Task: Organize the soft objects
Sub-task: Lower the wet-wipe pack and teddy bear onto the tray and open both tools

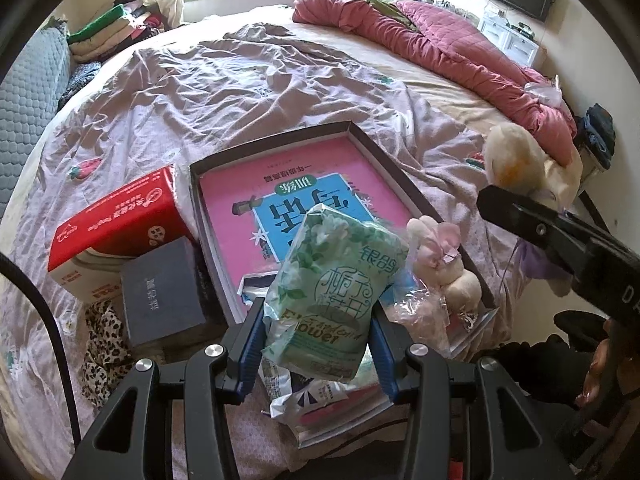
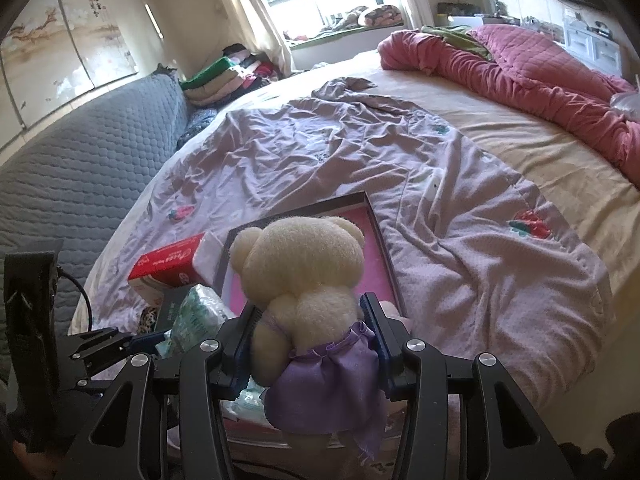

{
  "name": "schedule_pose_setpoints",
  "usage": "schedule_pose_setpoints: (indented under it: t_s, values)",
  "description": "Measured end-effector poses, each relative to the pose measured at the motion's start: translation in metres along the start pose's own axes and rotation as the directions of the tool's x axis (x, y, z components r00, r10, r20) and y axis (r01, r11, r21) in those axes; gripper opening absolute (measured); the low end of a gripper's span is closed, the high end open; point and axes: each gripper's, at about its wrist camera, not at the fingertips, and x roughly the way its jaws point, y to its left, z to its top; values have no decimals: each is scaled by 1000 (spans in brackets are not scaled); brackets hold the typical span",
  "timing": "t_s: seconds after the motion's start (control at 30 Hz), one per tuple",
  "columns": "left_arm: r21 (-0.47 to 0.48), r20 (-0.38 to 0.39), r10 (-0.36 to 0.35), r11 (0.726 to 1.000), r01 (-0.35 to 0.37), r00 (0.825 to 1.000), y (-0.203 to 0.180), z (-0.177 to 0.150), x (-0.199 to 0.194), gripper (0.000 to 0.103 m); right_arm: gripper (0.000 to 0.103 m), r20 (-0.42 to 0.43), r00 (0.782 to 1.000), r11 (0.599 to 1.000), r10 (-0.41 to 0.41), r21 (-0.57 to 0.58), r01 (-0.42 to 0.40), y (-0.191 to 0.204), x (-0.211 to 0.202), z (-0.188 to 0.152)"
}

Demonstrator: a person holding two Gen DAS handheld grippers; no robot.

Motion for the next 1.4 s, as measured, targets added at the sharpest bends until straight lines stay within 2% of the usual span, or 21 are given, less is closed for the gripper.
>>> schedule_pose_setpoints:
  t_s: [0.27, 0.87, 1.4]
  values:
    - [7, -37, -4, 1000, 4, 999, -1, 2, 17, 48, 50, -32, 999, 1000, 0, 0, 0, -2, 13, -3]
    - [1, -63, -47, 999, 47, 997, 0, 6, 40, 48, 51, -162, 987, 1000, -13, 5, 14, -1, 61, -18]
    - [21, -64, -36, 999, 38, 997, -4, 7, 47, 48, 53, -160, 987, 999, -26, 20, 29, -10, 75, -22]
